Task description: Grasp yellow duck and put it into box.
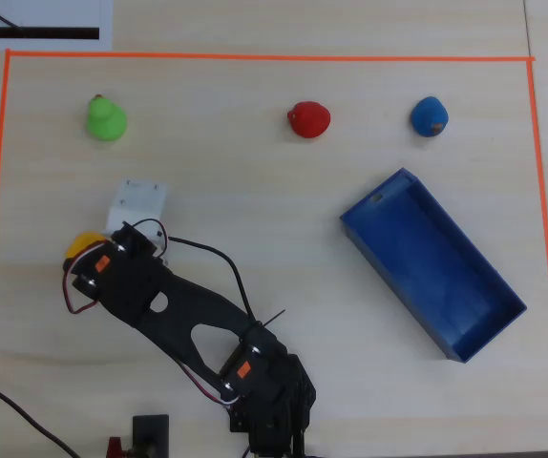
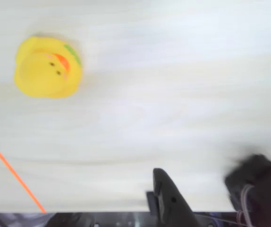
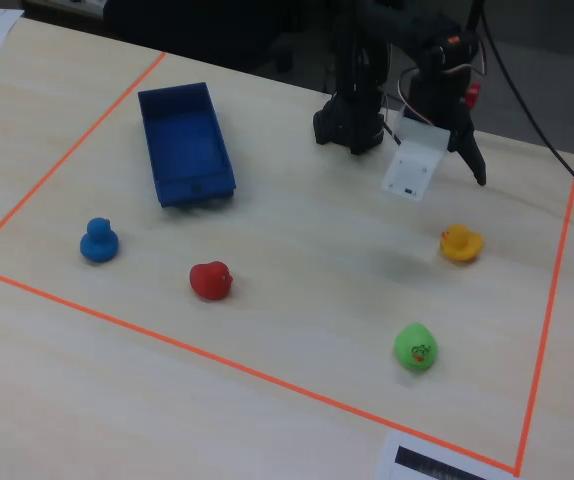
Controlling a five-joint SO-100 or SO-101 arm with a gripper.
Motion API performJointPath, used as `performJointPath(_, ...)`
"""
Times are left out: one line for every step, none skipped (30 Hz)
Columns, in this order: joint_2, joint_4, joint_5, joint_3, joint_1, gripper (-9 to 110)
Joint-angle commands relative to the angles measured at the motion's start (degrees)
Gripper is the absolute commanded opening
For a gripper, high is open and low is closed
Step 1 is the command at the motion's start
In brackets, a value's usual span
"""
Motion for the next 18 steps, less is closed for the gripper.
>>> performJointPath(-2.99,-3.16,1.49,-3.78,-0.62,48)
performJointPath(-3.96,-4.13,1.93,-4.13,-0.79,48)
performJointPath(-4.92,-5.01,2.2,-4.57,-0.88,48)
performJointPath(-5.71,-5.71,2.46,-5.01,-0.88,48)
performJointPath(-6.33,-6.42,2.55,-5.27,-0.88,48)
performJointPath(-6.68,-7.12,2.55,-5.27,-0.88,48)
performJointPath(-7.03,-7.82,2.72,-5.01,-0.88,48)
performJointPath(-7.38,-8.79,3.08,-4.66,-0.88,48)
performJointPath(-7.73,-9.58,3.52,-4.39,-0.88,48)
performJointPath(-8.35,-10.46,4.04,-4.22,-0.88,48)
performJointPath(-8.96,-11.25,4.57,-4.13,-0.79,48)
performJointPath(-9.58,-12.22,4.92,-3.78,-0.7,48)
performJointPath(-10.02,-13.27,5.36,-3.34,-0.62,48)
performJointPath(-10.37,-14.41,5.54,-2.46,-0.53,48)
performJointPath(-10.63,-15.73,5.89,-1.49,-0.53,48)
performJointPath(-10.99,-16.96,6.24,-0.53,-0.62,48)
performJointPath(-11.25,-18.19,6.5,0.35,-0.88,48)
performJointPath(-11.6,-19.25,6.86,1.23,-0.97,48)
